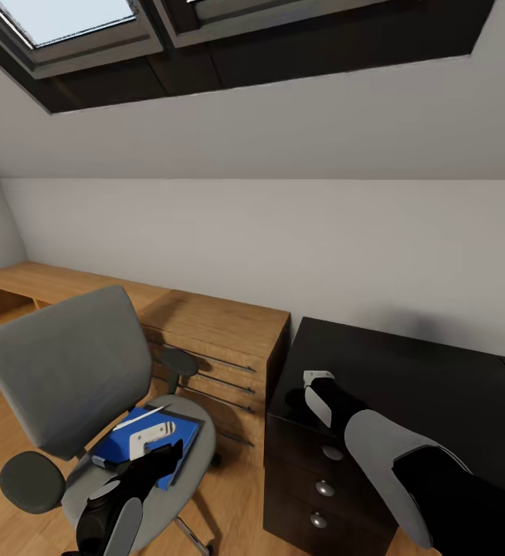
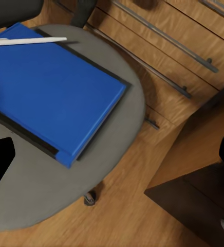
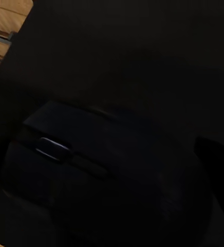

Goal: In the bedroom, organize the workspace by keeping the computer under the desk, ensuring the monitor is on the desk, placing the keyboard on the desk next to the monitor, placing the mouse on the desk next to the keyboard, moving the folder from the swivel chair onto the desk next to the mouse, stacking the notebook on top of the folder with the pen on top of the notebook, and positioning the swivel chair next to the desk.

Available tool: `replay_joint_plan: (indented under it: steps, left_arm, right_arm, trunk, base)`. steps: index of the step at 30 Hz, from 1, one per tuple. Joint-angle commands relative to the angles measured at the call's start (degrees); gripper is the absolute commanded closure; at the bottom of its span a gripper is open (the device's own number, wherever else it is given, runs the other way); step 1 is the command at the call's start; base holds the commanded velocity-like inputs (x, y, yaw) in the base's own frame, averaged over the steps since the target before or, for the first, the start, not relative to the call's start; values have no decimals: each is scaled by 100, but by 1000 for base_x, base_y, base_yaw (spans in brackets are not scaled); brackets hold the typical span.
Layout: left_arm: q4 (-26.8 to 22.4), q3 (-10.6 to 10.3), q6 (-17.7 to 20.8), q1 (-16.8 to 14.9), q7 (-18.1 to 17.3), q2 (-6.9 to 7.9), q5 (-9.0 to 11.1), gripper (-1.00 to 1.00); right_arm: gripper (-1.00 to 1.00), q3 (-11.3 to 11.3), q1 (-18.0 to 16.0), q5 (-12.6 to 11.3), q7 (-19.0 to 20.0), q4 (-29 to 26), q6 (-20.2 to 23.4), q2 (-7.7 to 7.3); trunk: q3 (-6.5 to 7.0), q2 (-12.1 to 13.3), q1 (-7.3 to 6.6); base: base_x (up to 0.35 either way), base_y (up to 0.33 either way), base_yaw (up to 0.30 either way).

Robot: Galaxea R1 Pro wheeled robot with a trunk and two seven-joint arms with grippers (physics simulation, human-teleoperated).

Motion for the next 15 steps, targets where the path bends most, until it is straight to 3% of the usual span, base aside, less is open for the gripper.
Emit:
replay_joint_plan:
  steps: [1, 15]
  left_arm:
    - [-7, -5, 12, -4, 56, 4, 60, -100]
    - [-7, -4, 18, -4, 52, 9, 67, -100]
  right_arm:
    - [100, 47, -3, -60, -39, -11, 27, -2]
    - [100, 47, -3, -60, -39, -11, 27, -2]
  trunk:
    - [-7, -3, 1]
    - [-7, -3, 1]
  base:
    - [128, 0, 0]
    - [24, 0, 0]
